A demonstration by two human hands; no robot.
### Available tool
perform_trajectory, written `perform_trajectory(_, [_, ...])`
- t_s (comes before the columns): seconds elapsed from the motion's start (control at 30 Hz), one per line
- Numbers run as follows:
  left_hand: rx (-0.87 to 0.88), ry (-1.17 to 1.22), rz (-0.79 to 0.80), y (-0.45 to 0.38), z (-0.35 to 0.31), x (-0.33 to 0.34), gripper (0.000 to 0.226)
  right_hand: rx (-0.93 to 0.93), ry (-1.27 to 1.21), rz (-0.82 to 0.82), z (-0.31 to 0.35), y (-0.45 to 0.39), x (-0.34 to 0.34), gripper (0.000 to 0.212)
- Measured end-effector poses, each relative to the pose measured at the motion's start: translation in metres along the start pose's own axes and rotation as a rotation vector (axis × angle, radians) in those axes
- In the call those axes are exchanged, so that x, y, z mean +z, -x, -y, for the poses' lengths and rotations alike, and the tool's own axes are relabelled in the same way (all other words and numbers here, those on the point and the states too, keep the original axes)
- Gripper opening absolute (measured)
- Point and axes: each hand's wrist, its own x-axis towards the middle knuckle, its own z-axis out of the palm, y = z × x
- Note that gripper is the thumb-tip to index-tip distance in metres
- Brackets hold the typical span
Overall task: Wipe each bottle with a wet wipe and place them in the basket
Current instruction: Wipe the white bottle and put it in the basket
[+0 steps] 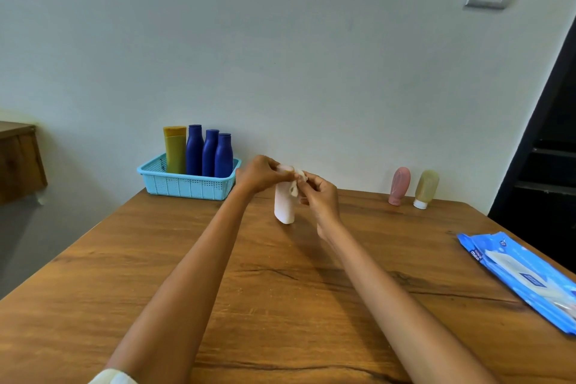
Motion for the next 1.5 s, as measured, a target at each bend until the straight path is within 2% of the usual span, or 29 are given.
perform_trajectory(0.1, [-0.062,0.066,-0.129,-0.003,-0.007,0.0,0.054,-0.139,0.141,-0.08,0.0,-0.003,0.002,0.012])
perform_trajectory(0.2, [-0.089,0.045,-0.289,-0.007,-0.016,-0.006,0.051,-0.241,0.381,-0.03,-0.007,-0.002,-0.001,0.019])
perform_trajectory(0.27, [-0.099,0.026,-0.352,-0.006,-0.017,-0.011,0.045,-0.177,0.462,0.01,-0.014,0.001,-0.006,0.023])
perform_trajectory(0.37, [-0.108,0.139,-0.364,-0.006,-0.009,-0.015,0.05,-0.045,0.466,0.034,-0.018,0.004,-0.013,0.023])
perform_trajectory(0.43, [-0.089,0.242,-0.324,-0.006,-0.01,-0.016,0.04,0.043,0.383,0.027,-0.016,0.003,-0.013,0.019])
perform_trajectory(0.5, [-0.034,0.306,-0.282,-0.006,-0.015,-0.015,0.043,0.189,0.198,0.035,-0.01,0.001,-0.012,0.017])
perform_trajectory(0.57, [0.031,0.371,-0.244,-0.003,-0.023,-0.015,0.05,0.362,-0.119,0.056,-0.004,0.0,-0.011,0.016])
perform_trajectory(0.67, [0.101,0.397,-0.16,0.0,-0.025,-0.013,0.043,0.515,-0.535,-0.02,0.002,-0.001,-0.017,0.01])
perform_trajectory(0.8, [0.151,0.314,-0.073,-0.003,-0.024,-0.001,0.046,0.532,-0.65,-0.083,0.003,-0.002,-0.024,0.02])
perform_trajectory(1.0, [0.162,0.189,-0.215,-0.003,-0.029,0.013,0.054,0.576,-0.643,-0.037,0.007,0.001,-0.025,0.02])
perform_trajectory(1.1, [0.171,0.122,-0.278,-0.002,-0.027,0.013,0.051,0.57,-0.532,-0.045,0.008,0.002,-0.026,0.009])
perform_trajectory(1.2, [0.161,0.101,-0.304,-0.003,-0.023,0.012,0.054,0.543,-0.296,-0.057,0.006,0.001,-0.025,0.003])
perform_trajectory(1.3, [0.158,0.037,-0.282,-0.002,-0.02,0.014,0.054,0.39,-0.102,-0.091,0.011,0.0,-0.02,0.01])
perform_trajectory(1.4, [0.153,0.025,-0.252,0.0,-0.017,0.018,0.051,0.182,-0.102,-0.092,0.028,0.001,-0.011,0.012])
perform_trajectory(1.5, [0.162,0.119,-0.253,0.001,-0.019,0.015,0.053,0.096,-0.139,-0.081,0.036,0.0,-0.005,0.027])
